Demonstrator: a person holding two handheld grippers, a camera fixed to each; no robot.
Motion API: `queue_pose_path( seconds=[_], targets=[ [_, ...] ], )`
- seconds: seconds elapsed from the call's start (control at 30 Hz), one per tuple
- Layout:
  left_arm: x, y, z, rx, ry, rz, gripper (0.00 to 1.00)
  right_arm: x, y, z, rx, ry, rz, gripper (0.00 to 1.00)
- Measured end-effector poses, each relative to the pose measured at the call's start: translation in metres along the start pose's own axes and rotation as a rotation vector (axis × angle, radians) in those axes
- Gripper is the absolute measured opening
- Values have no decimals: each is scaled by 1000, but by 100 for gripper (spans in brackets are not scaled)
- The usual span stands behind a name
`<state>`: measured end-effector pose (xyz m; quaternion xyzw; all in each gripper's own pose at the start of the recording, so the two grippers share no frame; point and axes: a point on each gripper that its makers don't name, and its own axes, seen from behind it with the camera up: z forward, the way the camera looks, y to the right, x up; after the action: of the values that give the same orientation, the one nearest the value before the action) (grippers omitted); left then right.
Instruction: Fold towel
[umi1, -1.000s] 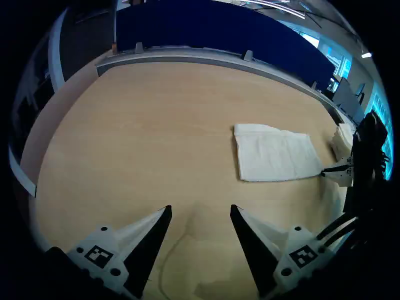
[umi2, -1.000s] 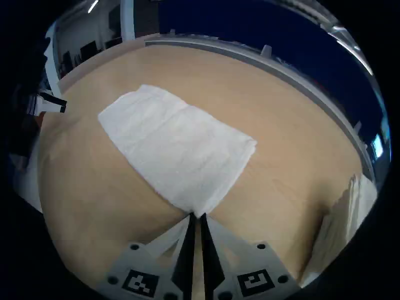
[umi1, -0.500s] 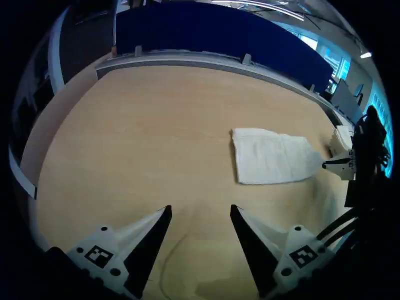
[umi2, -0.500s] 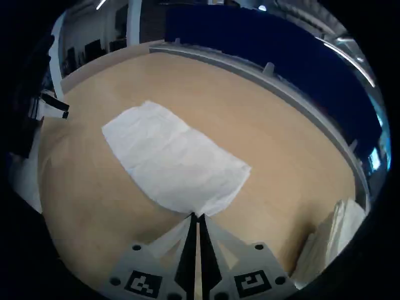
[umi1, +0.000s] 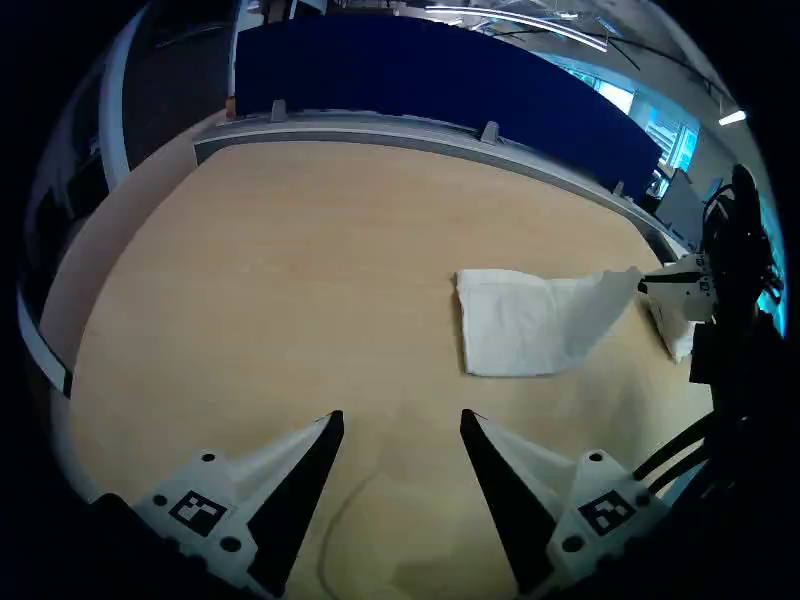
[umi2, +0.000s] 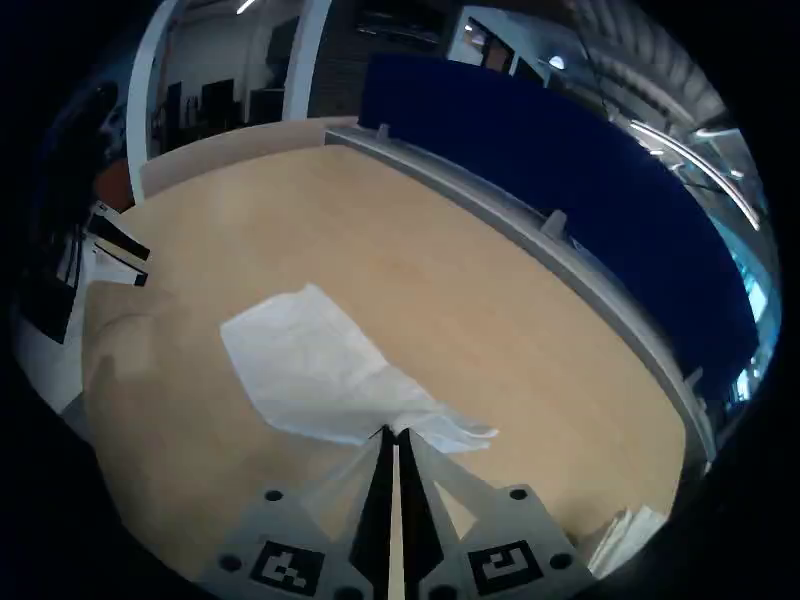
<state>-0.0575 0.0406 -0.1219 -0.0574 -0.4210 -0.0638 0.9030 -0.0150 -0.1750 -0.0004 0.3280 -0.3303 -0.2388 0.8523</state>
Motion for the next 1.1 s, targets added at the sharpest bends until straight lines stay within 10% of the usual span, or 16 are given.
queue_pose_path(
  seconds=[0.6,1.1],
  targets=[
    [4,-7,-19,6,24,-12,86,49,-23,15,50,43,-84,3],
    [4,-25,-58,47,75,-52,86,72,-97,67,186,21,-198,3]
  ],
)
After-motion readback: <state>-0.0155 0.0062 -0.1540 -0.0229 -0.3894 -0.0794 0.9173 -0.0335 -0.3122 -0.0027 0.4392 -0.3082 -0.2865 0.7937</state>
